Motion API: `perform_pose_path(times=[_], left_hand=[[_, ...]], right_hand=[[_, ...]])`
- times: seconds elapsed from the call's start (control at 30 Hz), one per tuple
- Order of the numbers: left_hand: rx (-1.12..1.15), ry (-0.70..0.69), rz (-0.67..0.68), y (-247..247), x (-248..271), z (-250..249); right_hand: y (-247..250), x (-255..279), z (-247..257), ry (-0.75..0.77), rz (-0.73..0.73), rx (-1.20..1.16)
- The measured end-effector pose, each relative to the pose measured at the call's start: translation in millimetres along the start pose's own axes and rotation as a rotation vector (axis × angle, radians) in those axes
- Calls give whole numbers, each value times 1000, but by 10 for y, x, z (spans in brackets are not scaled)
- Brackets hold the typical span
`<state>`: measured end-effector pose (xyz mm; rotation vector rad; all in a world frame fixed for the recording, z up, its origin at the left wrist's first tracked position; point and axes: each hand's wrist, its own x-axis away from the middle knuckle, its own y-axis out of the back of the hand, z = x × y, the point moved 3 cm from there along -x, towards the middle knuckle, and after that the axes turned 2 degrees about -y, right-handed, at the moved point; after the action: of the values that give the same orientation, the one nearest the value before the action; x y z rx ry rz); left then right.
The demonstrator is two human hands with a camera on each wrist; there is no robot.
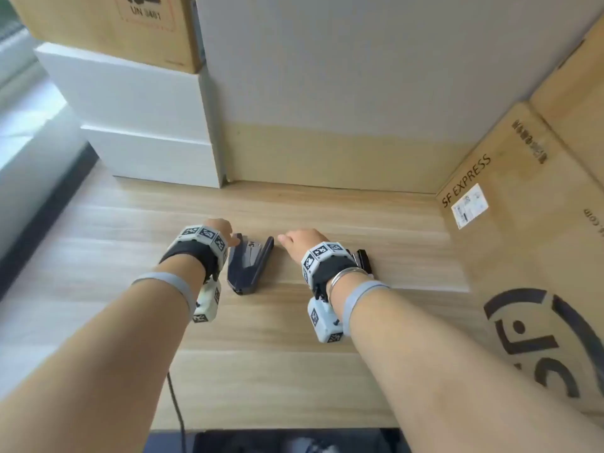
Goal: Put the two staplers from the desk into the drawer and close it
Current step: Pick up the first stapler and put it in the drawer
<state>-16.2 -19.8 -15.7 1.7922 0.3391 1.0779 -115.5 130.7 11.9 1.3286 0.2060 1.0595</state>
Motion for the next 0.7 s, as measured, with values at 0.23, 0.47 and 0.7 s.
perform_pose_path(times=[0.23,0.47,0.7], left_hand=[[106,123,92,-525,-277,3],[289,205,52,-661,-415,5],[285,256,17,-614,-300,-66]], right_hand=[[-520,-305,-257,-55,102,29],[-692,-462,-361,-53,141,34],[-729,-513,-400,-11,167,101]])
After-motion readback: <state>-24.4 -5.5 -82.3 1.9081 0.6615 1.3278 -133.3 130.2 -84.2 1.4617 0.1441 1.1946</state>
